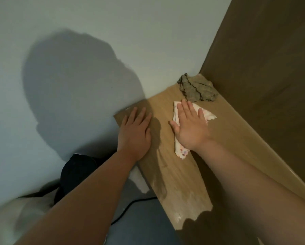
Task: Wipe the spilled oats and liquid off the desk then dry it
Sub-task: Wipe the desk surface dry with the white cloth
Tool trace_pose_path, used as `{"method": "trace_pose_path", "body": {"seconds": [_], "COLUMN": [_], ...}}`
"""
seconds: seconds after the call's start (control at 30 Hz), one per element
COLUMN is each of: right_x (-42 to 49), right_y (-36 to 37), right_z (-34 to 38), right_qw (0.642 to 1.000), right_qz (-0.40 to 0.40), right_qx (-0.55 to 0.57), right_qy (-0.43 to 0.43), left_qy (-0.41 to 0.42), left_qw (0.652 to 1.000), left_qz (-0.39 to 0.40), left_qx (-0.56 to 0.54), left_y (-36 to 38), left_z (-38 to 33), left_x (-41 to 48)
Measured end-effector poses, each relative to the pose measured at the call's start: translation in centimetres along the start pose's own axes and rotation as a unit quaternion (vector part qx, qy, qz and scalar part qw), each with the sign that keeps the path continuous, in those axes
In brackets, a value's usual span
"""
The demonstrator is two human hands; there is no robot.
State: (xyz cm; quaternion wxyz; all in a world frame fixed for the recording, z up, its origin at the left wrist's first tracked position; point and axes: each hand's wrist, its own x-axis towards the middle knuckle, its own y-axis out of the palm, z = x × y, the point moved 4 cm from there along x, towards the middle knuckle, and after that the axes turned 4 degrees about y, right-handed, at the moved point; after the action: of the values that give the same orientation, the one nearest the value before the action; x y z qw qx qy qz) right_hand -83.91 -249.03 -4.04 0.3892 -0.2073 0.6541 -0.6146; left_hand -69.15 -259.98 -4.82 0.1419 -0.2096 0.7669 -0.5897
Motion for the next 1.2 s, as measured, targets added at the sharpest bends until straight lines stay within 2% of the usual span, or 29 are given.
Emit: {"method": "trace_pose_path", "body": {"seconds": [0.07,0.1,0.2,0.27,0.37,0.47,0.53,0.6,0.67,0.73,0.8,0.93,1.0,1.03,1.1,1.17,1.2], "right_x": [1.3,0.9,-3.6,-6.2,-5.4,-1.3,0.6,0.2,-2.7,-5.0,-4.2,0.6,1.4,0.8,-2.9,-8.3,-9.7], "right_y": [-0.2,-0.2,1.0,1.7,1.3,0.5,0.0,0.1,0.7,0.9,0.6,0.3,0.1,0.3,1.2,2.7,2.9], "right_z": [2.0,2.7,2.4,0.4,-0.7,1.8,3.6,4.5,4.3,2.6,1.5,5.5,8.1,8.8,9.0,6.9,4.6], "right_qw": [1.000,1.000,0.985,0.977,0.990,0.999,0.999,0.999,0.985,0.970,0.976,0.999,0.998,0.997,0.978,0.933,0.925], "right_qz": [-0.013,-0.012,-0.007,-0.011,-0.009,-0.029,-0.036,-0.025,-0.008,0.028,0.025,-0.042,-0.052,-0.047,-0.027,0.023,0.034], "right_qx": [0.011,0.003,-0.017,-0.020,-0.026,0.001,0.014,-0.007,-0.036,-0.036,-0.040,-0.006,0.014,0.008,-0.027,-0.052,-0.046], "right_qy": [0.021,-0.007,-0.174,-0.211,-0.140,-0.027,0.010,-0.040,-0.167,-0.237,-0.211,-0.035,-0.030,-0.064,-0.205,-0.356,-0.375], "left_qy": [-0.003,-0.005,-0.002,0.000,-0.001,-0.016,-0.039,-0.078,-0.087,-0.075,-0.065,-0.058,-0.067,-0.080,-0.116,-0.126,-0.120], "left_qw": [1.000,1.000,1.000,1.000,1.000,0.999,0.998,0.995,0.995,0.996,0.995,0.995,0.991,0.988,0.983,0.989,0.992], "left_qz": [0.000,-0.003,-0.015,-0.020,-0.020,0.027,0.037,0.045,0.049,0.052,0.068,0.072,0.057,0.049,0.029,0.022,0.029], "left_qx": [-0.004,-0.007,-0.019,-0.022,-0.017,0.019,0.042,0.029,0.011,0.009,0.015,-0.049,-0.097,-0.121,-0.142,-0.074,-0.037], "left_y": [0.0,-0.1,-0.2,0.0,0.0,0.1,0.0,-0.2,0.0,-0.1,-0.2,-1.0,-1.4,-1.7,-2.2,-2.3,-2.2], "left_z": [0.2,0.2,0.1,0.1,0.3,0.2,0.4,0.9,1.6,2.4,3.2,3.4,3.3,3.3,3.1,1.9,0.9], "left_x": [-0.1,-0.1,0.0,0.0,0.0,0.0,-0.3,-1.4,-2.7,-3.7,-4.1,-4.0,-3.8,-3.6,-3.2,-2.7,-2.4]}}
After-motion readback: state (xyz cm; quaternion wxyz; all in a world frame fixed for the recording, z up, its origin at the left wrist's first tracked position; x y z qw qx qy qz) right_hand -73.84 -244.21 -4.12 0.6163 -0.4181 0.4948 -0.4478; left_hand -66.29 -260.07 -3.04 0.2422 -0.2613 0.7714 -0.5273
